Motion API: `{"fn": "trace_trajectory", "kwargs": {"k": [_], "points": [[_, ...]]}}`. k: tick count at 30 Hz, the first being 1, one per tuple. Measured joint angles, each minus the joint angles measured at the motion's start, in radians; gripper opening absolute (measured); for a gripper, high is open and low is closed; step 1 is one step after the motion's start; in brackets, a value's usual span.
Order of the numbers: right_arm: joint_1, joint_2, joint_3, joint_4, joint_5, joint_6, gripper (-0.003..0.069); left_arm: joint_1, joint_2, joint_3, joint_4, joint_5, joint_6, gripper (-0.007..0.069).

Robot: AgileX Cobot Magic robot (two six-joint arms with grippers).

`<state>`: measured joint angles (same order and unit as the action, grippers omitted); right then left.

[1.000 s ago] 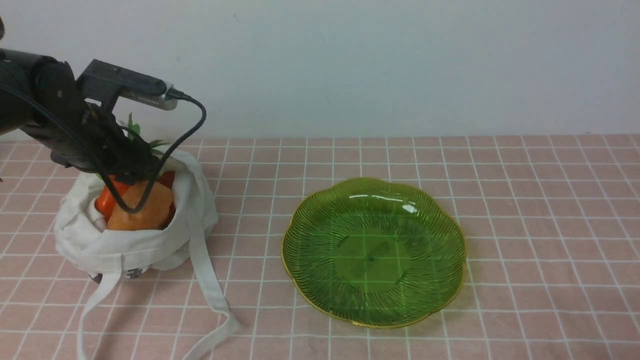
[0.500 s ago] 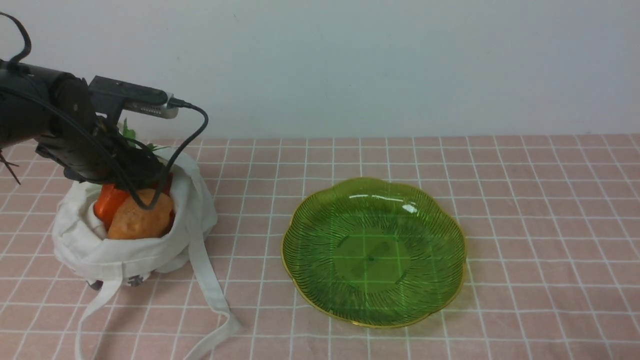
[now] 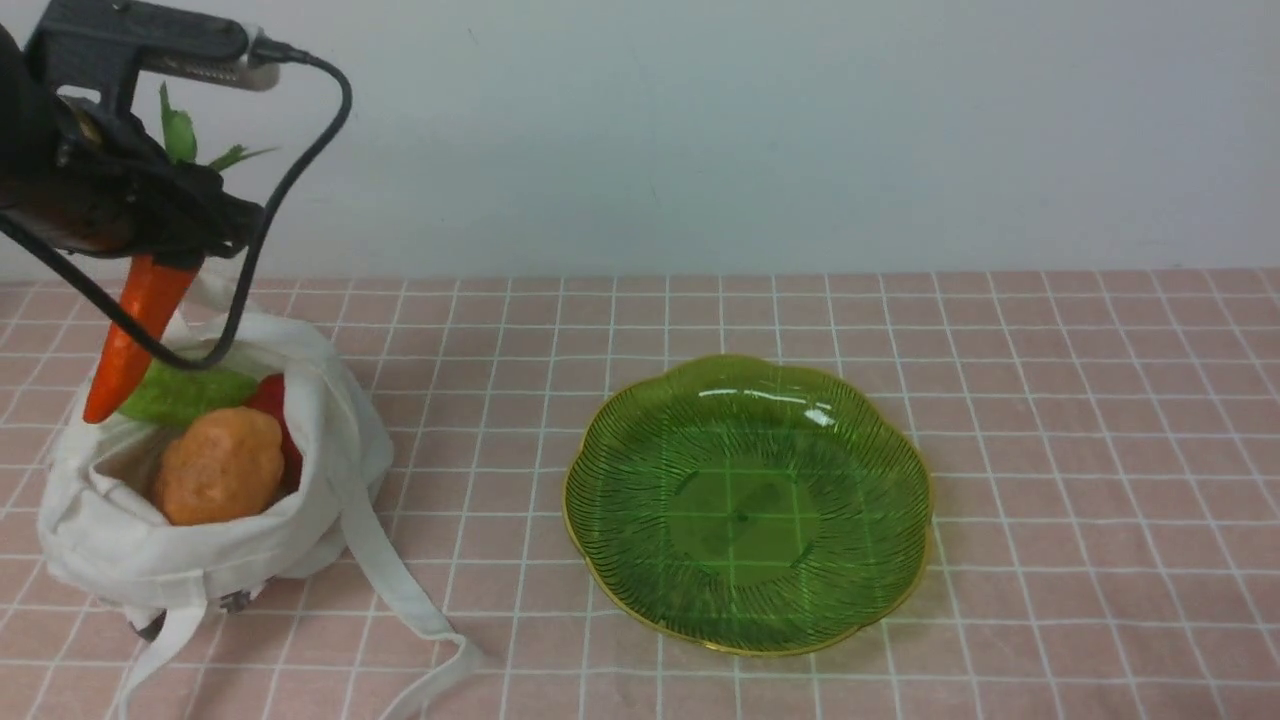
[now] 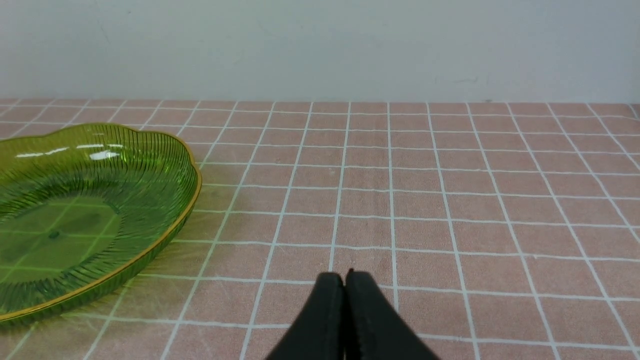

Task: Take vegetables from bag on pink coffee tablecloth place on plate.
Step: 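Take the carrot out of the bag and place it on the plate with the left gripper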

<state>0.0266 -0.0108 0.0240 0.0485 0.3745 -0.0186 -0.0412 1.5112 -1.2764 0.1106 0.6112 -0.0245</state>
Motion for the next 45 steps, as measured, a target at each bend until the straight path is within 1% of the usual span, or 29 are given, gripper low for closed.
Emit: {"fn": "trace_trajectory", "kwargs": {"k": [2, 4, 6, 10, 15, 21, 28, 30, 31, 32, 35, 36, 37, 38, 39, 40, 41, 42, 43, 45], "points": [[0.0, 0.0, 0.0, 0.0, 0.0, 0.0, -0.0015, -0.021, -0.032, 0.0, -0.067, -0.003, 0.001, 0.0334], [0.0, 0.0, 0.0, 0.0, 0.0, 0.0, -0.0015, -0.073, -0.058, 0.0, -0.148, -0.008, 0.024, 0.0334], [0.0, 0.0, 0.0, 0.0, 0.0, 0.0, -0.0015, -0.142, -0.074, 0.0, -0.23, -0.015, 0.081, 0.0334], [0.0, 0.0, 0.0, 0.0, 0.0, 0.0, -0.0015, -0.286, -0.066, 0.0, -0.339, -0.032, 0.185, 0.0334], [0.0, 0.0, 0.0, 0.0, 0.0, 0.0, -0.0015, -0.448, 0.036, 0.0, -0.446, -0.109, 0.251, 0.0334], [0.0, 0.0, 0.0, 0.0, 0.0, 0.0, -0.0015, -0.534, 0.206, 0.0, -0.477, -0.198, 0.255, 0.0334], [0.0, 0.0, 0.0, 0.0, 0.0, 0.0, -0.0015, -0.558, 0.33, 0.0, -0.532, -0.23, 0.255, 0.0337], [0.0, 0.0, 0.0, 0.0, 0.0, 0.0, -0.0015, -0.559, 0.344, 0.0, -0.542, -0.234, 0.255, 0.0376], [0.0, 0.0, 0.0, 0.0, 0.0, 0.0, -0.0015, -0.559, 0.344, 0.0, -0.542, -0.234, 0.255, 0.0376], [0.0, 0.0, 0.0, 0.0, 0.0, 0.0, -0.0015, -0.559, 0.347, 0.0, -0.544, -0.237, 0.255, 0.0437], [0.0, 0.0, 0.0, 0.0, 0.0, 0.0, -0.0015, -0.559, 0.347, -0.001, -0.545, -0.234, 0.255, 0.0521], [0.0, 0.0, 0.0, 0.0, 0.0, 0.0, -0.0015, -0.559, 0.346, -0.005, -0.545, -0.222, 0.255, 0.0569], [0.0, 0.0, 0.0, 0.0, 0.0, 0.0, -0.0015, -0.559, 0.346, -0.006, -0.545, -0.217, 0.255, 0.0575], [0.0, 0.0, 0.0, 0.0, 0.0, 0.0, -0.0015, -0.559, 0.345, -0.014, -0.544, -0.198, 0.255, 0.0604], [0.0, 0.0, 0.0, 0.0, 0.0, 0.0, -0.0015, -0.557, 0.334, -0.035, -0.543, -0.153, 0.255, 0.0618], [0.0, 0.0, 0.0, 0.0, 0.0, 0.0, -0.0015, -0.556, 0.33, -0.041, -0.543, -0.14, 0.255, 0.0617], [0.0, 0.0, 0.0, 0.0, 0.0, 0.0, -0.0015, -0.553, 0.312, -0.056, -0.542, -0.108, 0.254, 0.0598], [0.0, 0.0, 0.0, 0.0, 0.0, 0.0, -0.0015, -0.546, 0.29, -0.068, -0.534, -0.072, 0.249, 0.0565], [0.0, 0.0, 0.0, 0.0, 0.0, 0.0, -0.0015, -0.538, 0.253, -0.08, -0.522, -0.039, 0.239, 0.0501], [0.0, 0.0, 0.0, 0.0, 0.0, 0.0, -0.0015, -0.527, 0.196, -0.086, -0.497, -0.011, 0.213, 0.0397]]}}
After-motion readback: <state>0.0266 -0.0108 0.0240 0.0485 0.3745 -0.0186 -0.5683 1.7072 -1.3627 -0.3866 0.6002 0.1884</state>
